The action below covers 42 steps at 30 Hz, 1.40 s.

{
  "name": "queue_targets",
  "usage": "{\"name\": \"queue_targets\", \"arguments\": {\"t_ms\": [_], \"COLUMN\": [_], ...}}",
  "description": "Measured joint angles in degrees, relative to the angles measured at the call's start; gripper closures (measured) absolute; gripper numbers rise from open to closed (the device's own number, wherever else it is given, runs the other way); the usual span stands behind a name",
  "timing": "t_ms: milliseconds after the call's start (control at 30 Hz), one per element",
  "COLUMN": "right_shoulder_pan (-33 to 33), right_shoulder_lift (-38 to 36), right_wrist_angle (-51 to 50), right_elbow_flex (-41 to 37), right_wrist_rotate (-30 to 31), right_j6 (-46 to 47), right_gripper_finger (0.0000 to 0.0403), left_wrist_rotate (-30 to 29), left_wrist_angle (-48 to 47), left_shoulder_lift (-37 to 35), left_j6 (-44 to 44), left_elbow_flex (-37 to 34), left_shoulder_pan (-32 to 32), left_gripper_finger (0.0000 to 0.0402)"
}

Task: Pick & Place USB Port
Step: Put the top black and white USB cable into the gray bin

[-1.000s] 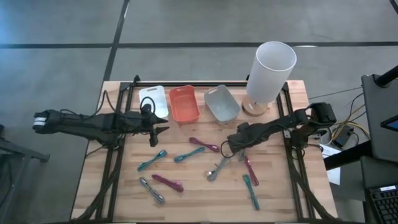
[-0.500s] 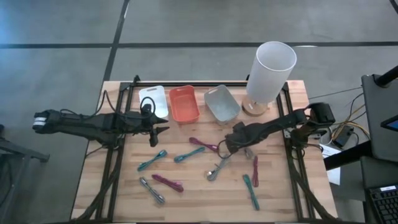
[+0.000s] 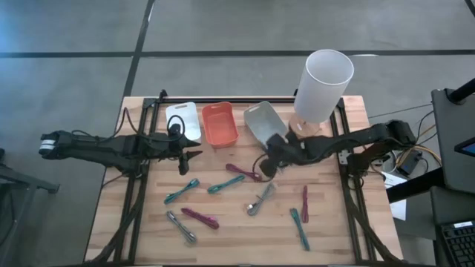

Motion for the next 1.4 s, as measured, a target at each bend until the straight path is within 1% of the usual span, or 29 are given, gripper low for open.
{"name": "queue_targets", "arguments": {"t_ms": [100,167,233,333,400,600,833,1167,1267,1400], "right_shoulder_pan": [-1.29,-2.75,-4.52,-7.71,-10.11,-16.35,-21.07,-23.94,-24.25,-24.41], "right_shoulder_lift": [-0.59,-0.33,0.4,2.34,3.79,8.77,14.16,22.24,23.61,24.14], "right_wrist_angle": [2.84,2.88,2.71,2.45,2.31,2.31,2.45,2.62,2.81,2.77], "right_elbow_flex": [4.0,6.77,8.75,10.38,10.92,11.89,12.16,12.16,12.17,12.47], "right_wrist_rotate": [7.19,9.19,9.45,9.41,8.36,5.12,4.93,4.35,2.46,2.13], "right_j6": [-6.91,-11.05,-14.21,-16.9,-18.57,-18.88,-19.67,-20.3,-20.42,-22.94], "right_gripper_finger": [0.0385,0.0385,0.0385,0.0385,0.0385,0.0385,0.0385,0.0384,0.0384,0.0374], "left_wrist_rotate": [0.0,0.0,0.0,0.0,0.01,0.0,0.01,0.01,0.02,0.02], "left_wrist_angle": [0.47,0.72,0.72,0.72,0.97,1.03,1.03,0.97,0.97,0.94], "left_shoulder_lift": [0.02,0.02,0.09,0.21,0.28,0.31,0.37,0.37,0.37,0.37], "left_j6": [0.0,0.0,0.0,0.0,0.01,0.02,0.04,0.04,0.04,0.04], "left_elbow_flex": [0.0,0.0,0.0,0.0,0.0,0.0,0.0,0.0,0.0,0.0], "left_shoulder_pan": [0.0,0.0,0.0,0.01,0.0,0.0,0.0,0.0,0.0,0.02], "left_gripper_finger": [0.0254,0.0254,0.0254,0.0254,0.0254,0.0255,0.0254,0.0254,0.0254,0.0254]}}
